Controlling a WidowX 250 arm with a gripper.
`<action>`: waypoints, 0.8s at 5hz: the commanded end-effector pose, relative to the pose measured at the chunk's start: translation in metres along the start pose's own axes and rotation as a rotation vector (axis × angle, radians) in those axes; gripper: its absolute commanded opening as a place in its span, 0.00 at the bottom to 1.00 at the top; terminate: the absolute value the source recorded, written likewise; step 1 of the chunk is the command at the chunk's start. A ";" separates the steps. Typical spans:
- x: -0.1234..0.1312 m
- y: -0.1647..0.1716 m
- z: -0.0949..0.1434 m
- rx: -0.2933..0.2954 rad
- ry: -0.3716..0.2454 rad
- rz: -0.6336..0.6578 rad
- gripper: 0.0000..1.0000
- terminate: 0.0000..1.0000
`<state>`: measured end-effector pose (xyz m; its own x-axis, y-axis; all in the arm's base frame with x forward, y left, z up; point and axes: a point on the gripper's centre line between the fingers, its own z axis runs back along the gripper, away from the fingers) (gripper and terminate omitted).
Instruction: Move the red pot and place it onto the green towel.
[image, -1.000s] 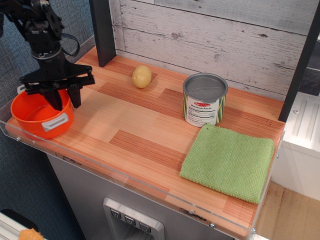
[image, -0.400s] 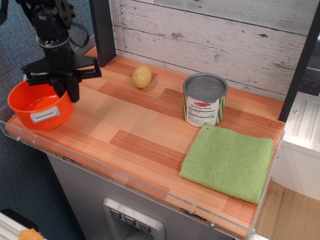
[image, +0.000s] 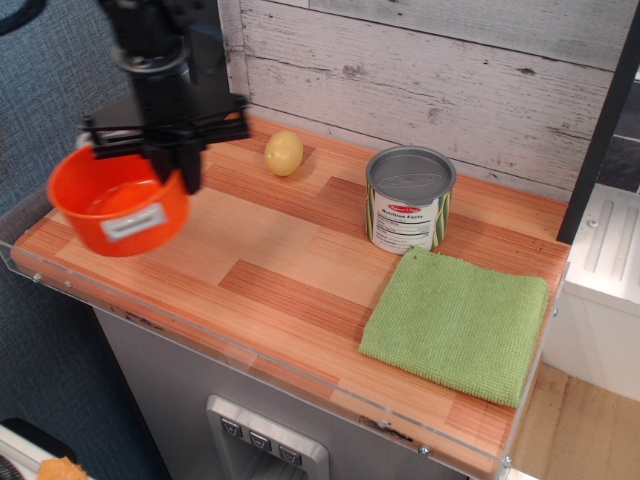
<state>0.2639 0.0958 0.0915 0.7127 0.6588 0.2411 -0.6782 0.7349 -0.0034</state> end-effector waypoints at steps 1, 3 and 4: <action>-0.046 -0.056 0.053 -0.099 0.004 0.175 0.00 0.00; -0.075 -0.117 0.053 -0.081 0.035 0.338 0.00 0.00; -0.080 -0.139 0.040 -0.068 0.045 0.410 0.00 0.00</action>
<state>0.2892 -0.0600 0.0921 0.3903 0.9081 0.1519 -0.9070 0.4076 -0.1062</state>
